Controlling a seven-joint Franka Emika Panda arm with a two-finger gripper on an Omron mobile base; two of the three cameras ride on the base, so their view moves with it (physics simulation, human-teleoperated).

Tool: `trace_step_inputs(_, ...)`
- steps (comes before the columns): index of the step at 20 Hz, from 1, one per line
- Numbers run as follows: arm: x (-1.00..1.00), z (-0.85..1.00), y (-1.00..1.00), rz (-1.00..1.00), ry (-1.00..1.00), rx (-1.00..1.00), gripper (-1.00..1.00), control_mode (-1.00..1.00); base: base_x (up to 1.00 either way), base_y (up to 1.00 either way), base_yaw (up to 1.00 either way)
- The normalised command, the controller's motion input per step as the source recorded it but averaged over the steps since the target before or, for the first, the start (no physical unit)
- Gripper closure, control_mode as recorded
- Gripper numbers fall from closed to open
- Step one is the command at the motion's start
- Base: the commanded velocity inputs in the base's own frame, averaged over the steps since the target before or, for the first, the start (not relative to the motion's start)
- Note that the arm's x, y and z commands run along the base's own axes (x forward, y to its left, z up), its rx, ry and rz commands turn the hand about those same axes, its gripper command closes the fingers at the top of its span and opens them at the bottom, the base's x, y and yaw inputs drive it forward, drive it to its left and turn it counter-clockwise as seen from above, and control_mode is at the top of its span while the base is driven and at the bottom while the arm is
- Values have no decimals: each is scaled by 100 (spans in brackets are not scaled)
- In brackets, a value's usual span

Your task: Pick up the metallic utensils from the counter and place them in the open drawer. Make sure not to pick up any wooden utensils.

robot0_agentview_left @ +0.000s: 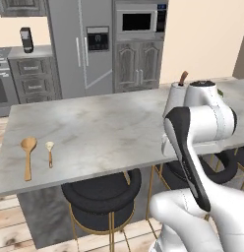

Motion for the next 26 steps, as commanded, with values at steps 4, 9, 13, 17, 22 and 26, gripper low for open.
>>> trace_step_inputs(4, 0, 0, 16, 0, 0, -1, 100, -100, 0, 0, 0)
trace_step_inputs(9, 0, 0, 0, 0, 0, 0, 100, -100, 0, 0, 0)
trace_step_inputs(13, 0, 0, 0, 0, 0, 0, 100, 100, -16, 16, 5)
trace_step_inputs(17, 0, 0, 0, 0, 0, 0, 100, 100, -66, 81, 19)
trace_step_inputs(22, 0, 0, 0, 0, 0, 0, 100, 100, -74, 99, 18)
trace_step_inputs(26, 0, 0, 0, 0, 0, 0, 100, 100, -37, 100, 16)
